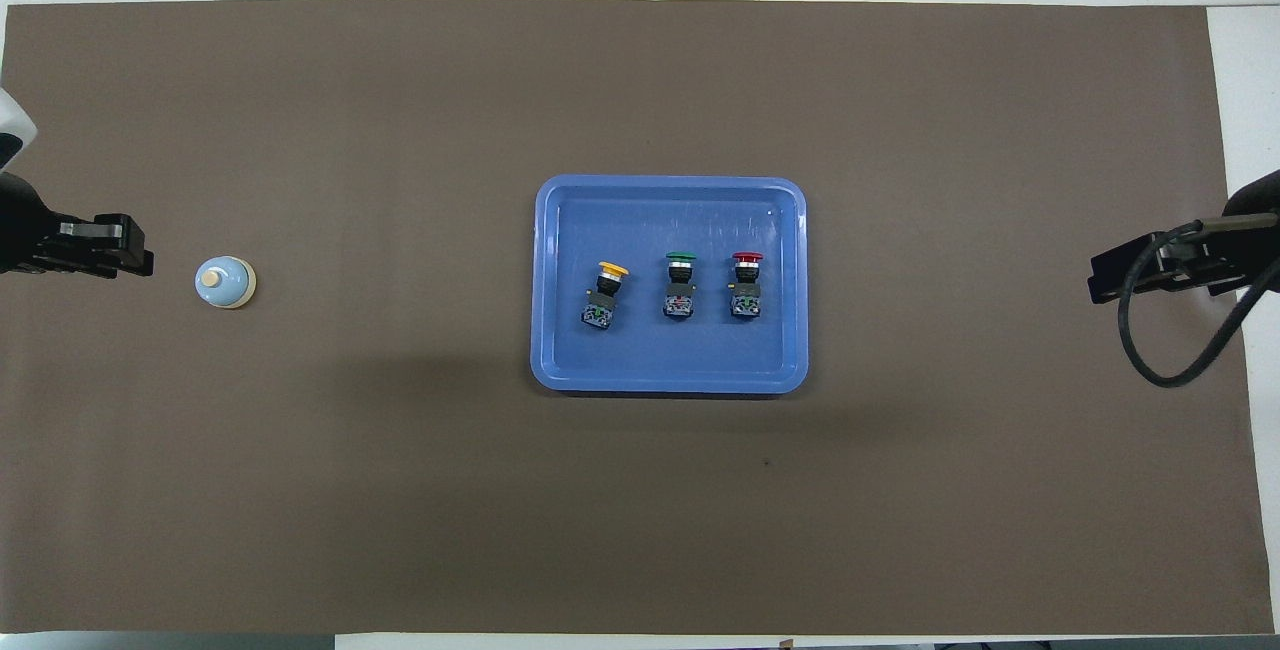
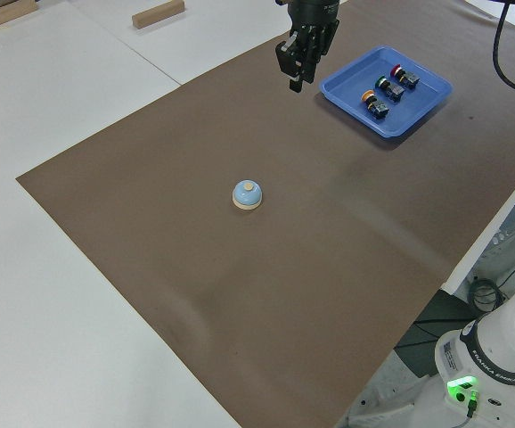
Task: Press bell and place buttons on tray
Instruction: 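Lower the left gripper onto the bell and press it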
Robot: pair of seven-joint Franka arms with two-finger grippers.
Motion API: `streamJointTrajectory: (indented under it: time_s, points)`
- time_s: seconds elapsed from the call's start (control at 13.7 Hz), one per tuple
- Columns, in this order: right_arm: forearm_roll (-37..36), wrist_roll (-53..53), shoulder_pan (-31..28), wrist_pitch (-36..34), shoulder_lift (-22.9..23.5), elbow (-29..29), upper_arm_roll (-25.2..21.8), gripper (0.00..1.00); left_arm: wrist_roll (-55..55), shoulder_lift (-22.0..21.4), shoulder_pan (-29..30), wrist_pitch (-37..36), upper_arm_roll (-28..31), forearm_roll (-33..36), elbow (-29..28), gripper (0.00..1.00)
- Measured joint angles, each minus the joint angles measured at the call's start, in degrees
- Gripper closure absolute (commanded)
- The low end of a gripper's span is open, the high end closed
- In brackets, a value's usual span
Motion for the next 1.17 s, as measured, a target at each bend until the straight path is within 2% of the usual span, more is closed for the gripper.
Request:
streamJointTrajectory:
  time_s: [0.22,0.51,0.73,1.17]
  points:
    - [0.0,0.0,0.0,0.0,0.0,0.0,0.0,0.0,2.12,3.13,2.78,6.1,0.15,0.0,-2.95,1.0]
    - [0.0,0.0,0.0,0.0,0.0,0.0,0.0,0.0,2.57,8.55,3.36,15.67,0.15,0.0,-6.24,1.0]
    - [0.0,0.0,0.0,0.0,0.0,0.0,0.0,0.0,2.89,9.53,4.24,23.45,0.18,0.0,-11.58,1.0]
    - [0.0,0.0,0.0,0.0,0.0,0.0,0.0,0.0,3.32,9.84,5.47,25.84,0.1,0.01,-14.42,1.0]
